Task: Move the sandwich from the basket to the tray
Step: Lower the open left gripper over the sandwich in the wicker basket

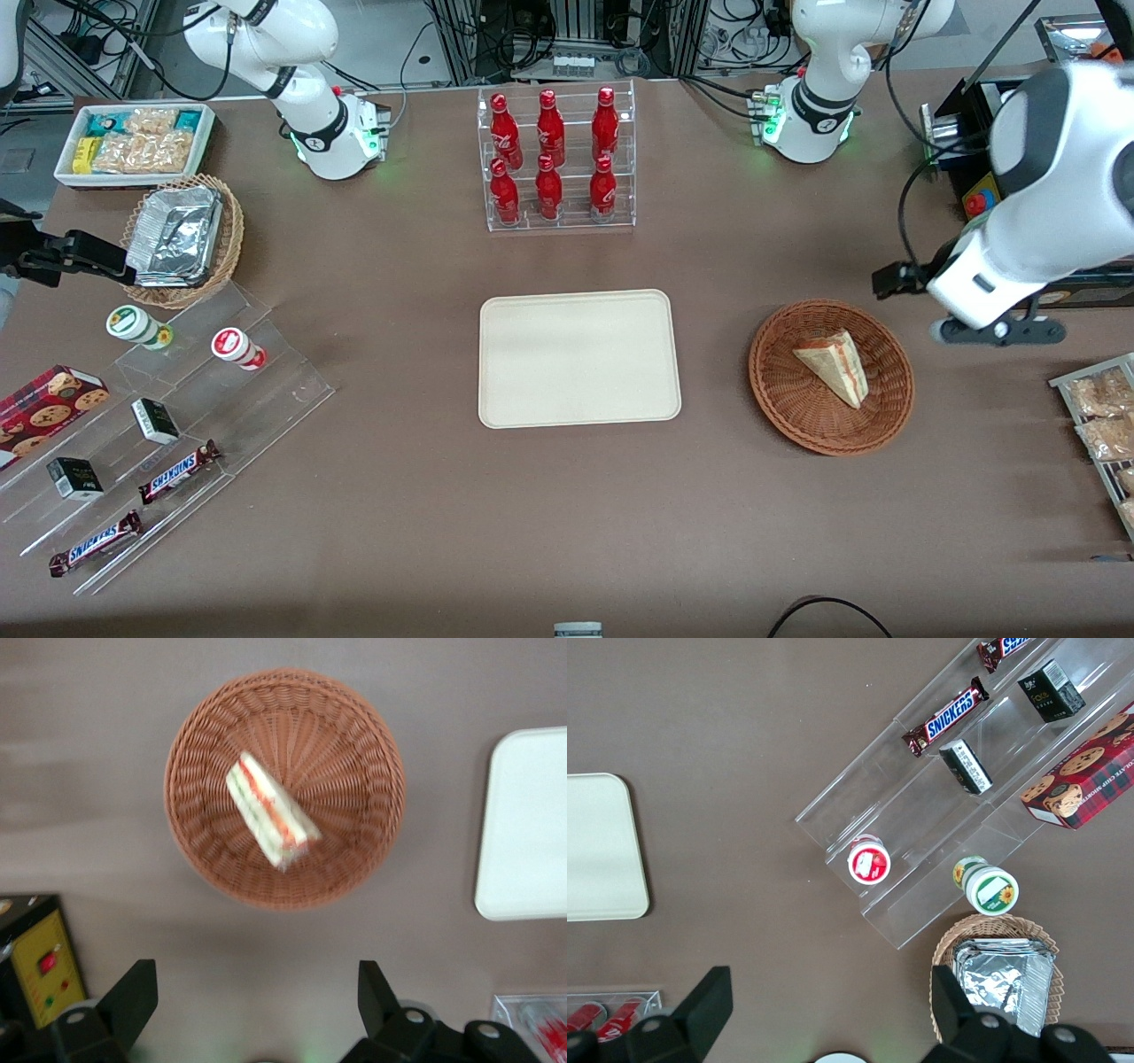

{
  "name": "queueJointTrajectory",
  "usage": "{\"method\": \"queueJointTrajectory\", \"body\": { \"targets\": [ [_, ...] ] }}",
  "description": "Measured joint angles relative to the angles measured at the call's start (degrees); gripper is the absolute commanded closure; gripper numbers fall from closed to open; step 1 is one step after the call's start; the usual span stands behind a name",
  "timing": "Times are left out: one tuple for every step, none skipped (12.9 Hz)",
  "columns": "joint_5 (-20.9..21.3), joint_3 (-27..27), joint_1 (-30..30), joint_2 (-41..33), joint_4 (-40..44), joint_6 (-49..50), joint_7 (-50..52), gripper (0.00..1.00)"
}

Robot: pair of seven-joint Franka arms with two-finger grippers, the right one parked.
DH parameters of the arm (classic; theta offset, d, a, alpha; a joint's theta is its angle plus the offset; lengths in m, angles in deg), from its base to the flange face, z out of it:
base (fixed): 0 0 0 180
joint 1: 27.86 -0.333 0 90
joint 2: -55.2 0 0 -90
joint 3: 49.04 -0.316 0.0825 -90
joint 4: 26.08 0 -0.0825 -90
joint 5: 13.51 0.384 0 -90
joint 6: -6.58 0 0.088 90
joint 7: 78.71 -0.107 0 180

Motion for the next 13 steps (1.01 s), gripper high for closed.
{"method": "queueJointTrajectory", "body": {
  "targets": [
    [0.02, 0.0, 0.0, 0.22, -3.04, -3.9, 0.1, 0.0],
    [0.02, 0.0, 0.0, 0.27, -5.76, -7.23, 0.23, 0.0],
    [0.02, 0.0, -0.01, 0.26, -7.96, -9.93, 0.48, 0.0],
    [0.02, -0.01, -0.01, 0.23, -9.89, -12.53, 1.32, 0.0],
    [0.03, -0.01, -0.01, 0.17, -12.03, -15.67, 2.81, 0.0],
    [0.03, -0.01, -0.02, 0.09, -14.54, -19.41, 4.63, 0.0],
    [0.03, -0.02, -0.02, 0.04, -17.02, -23.13, 6.88, 0.0],
    [0.03, -0.02, -0.03, -0.01, -19.32, -26.56, 9.84, 0.0],
    [0.03, -0.02, -0.03, -0.04, -21.16, -29.11, 13.52, 0.0],
    [0.03, -0.02, -0.03, -0.05, -22.23, -30.41, 17.64, 0.0],
    [0.06, -0.02, -0.03, -0.06, -22.75, -31.07, 21.94, 0.0],
    [0.09, -0.02, -0.03, -0.07, -23.04, -31.79, 26.37, 0.0],
    [0.11, -0.02, -0.03, -0.08, -23.48, -32.54, 31.02, 0.0]
  ]
}}
